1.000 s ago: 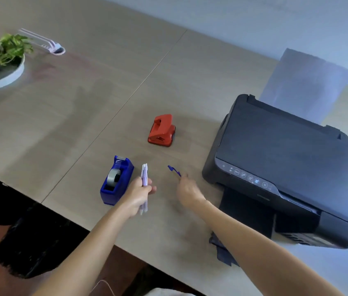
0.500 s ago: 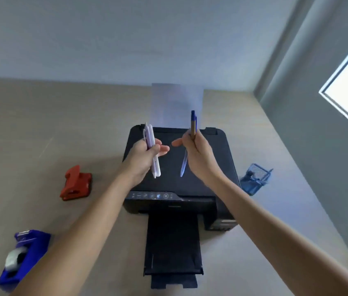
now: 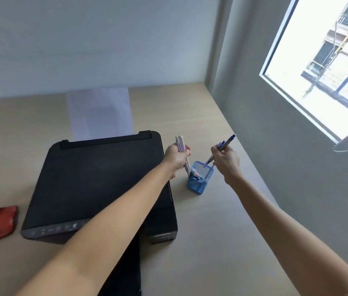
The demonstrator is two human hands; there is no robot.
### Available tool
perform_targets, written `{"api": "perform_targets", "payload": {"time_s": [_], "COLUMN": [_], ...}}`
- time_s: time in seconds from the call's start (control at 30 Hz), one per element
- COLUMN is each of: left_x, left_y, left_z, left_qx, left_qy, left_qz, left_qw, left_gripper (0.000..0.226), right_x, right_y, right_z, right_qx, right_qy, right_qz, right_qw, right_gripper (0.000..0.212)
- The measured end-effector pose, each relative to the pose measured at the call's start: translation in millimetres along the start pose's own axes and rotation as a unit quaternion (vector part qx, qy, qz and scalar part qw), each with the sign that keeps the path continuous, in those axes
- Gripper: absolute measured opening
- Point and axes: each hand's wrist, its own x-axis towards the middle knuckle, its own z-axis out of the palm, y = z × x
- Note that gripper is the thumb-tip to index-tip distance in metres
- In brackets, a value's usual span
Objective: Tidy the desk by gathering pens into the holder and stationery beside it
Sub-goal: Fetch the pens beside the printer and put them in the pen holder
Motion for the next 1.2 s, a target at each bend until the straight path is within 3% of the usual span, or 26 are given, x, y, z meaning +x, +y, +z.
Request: {"api": "perform_targets", "payload": {"time_s": [0.17, 0.37, 0.43, 0.57, 0.73, 0.83, 0.97, 1.03, 1.2], "left_x": [40, 56, 60, 63, 70, 71, 79, 85, 92], "left_y": [-30, -45, -48, -49, -65, -69, -71, -74, -64], "left_z": [28, 49, 51, 50, 48, 50, 56, 57, 53], "left_qx": [0.025, 0.073, 0.077, 0.107, 0.143, 0.100, -0.083, -0.138, -0.217], "left_qy": [0.050, 0.034, 0.029, 0.064, 0.066, 0.016, -0.008, 0.021, 0.076], "left_qz": [-0.004, 0.041, 0.059, 0.085, 0.059, -0.005, -0.191, -0.205, -0.196], "left_qw": [0.998, 0.996, 0.995, 0.989, 0.986, 0.995, 0.978, 0.969, 0.953], "left_gripper": [0.023, 0.007, 0.006, 0.025, 0.038, 0.047, 0.070, 0.074, 0.078], "right_x": [17, 35, 41, 44, 36, 35, 51, 73, 100], "right_y": [37, 62, 68, 81, 100, 114, 143, 159, 121], "right_z": [8, 20, 21, 23, 32, 42, 63, 75, 77], "right_qx": [-0.029, -0.057, -0.052, -0.029, 0.005, 0.019, 0.060, 0.061, 0.050], "right_qy": [-0.034, -0.110, -0.104, -0.059, -0.023, -0.078, -0.137, -0.154, -0.183], "right_qz": [0.024, -0.001, -0.014, -0.035, 0.011, 0.096, 0.158, 0.159, 0.160], "right_qw": [0.999, 0.992, 0.993, 0.997, 1.000, 0.992, 0.976, 0.973, 0.969], "right_gripper": [0.028, 0.025, 0.030, 0.025, 0.025, 0.035, 0.036, 0.033, 0.028]}}
